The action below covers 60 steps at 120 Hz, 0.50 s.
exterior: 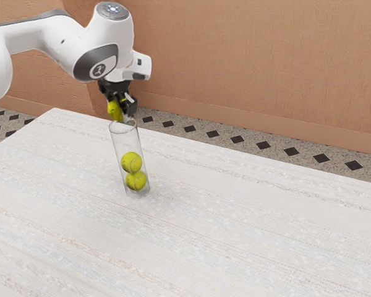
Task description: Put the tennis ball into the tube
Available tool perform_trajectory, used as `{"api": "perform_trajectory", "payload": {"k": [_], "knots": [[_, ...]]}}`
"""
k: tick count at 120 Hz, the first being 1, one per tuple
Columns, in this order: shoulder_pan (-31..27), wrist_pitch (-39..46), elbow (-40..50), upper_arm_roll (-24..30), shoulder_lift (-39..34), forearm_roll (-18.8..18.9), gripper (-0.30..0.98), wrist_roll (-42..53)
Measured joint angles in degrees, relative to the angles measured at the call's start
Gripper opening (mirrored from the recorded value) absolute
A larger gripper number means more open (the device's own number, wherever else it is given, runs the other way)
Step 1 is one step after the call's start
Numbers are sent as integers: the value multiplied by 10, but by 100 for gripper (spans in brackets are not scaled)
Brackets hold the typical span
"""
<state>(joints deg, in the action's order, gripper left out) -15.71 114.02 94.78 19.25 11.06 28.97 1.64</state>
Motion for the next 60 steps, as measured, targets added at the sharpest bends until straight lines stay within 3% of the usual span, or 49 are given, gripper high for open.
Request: {"api": "perform_trajectory", "payload": {"k": [16, 37, 60], "knots": [[1, -27, 0, 0, 0, -5, 12, -21], [2, -45, -4, 11, 0, -8, 43, -29], [1, -55, -7, 16, -1, -8, 58, -32]]}}
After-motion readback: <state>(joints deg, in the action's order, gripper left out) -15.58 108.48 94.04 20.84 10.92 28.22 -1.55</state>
